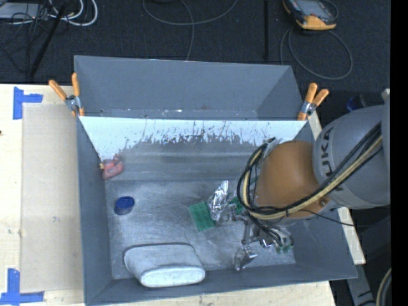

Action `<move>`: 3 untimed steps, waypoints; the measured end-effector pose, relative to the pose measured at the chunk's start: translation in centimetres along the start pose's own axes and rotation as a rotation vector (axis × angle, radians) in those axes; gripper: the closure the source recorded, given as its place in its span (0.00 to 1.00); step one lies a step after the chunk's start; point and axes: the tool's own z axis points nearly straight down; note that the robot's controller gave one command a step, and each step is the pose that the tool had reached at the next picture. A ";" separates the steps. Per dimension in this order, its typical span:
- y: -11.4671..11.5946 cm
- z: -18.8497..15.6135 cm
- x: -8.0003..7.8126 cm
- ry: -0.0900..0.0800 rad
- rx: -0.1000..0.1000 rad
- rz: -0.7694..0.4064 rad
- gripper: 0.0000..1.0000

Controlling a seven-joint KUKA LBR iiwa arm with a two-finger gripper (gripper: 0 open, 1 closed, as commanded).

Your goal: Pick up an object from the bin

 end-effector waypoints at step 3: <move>2.8 -0.2 0.4 -0.015 0.004 -0.331 0.00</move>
Offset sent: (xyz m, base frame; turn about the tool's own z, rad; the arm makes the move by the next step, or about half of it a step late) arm 0.0021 -0.0975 0.0369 -0.2104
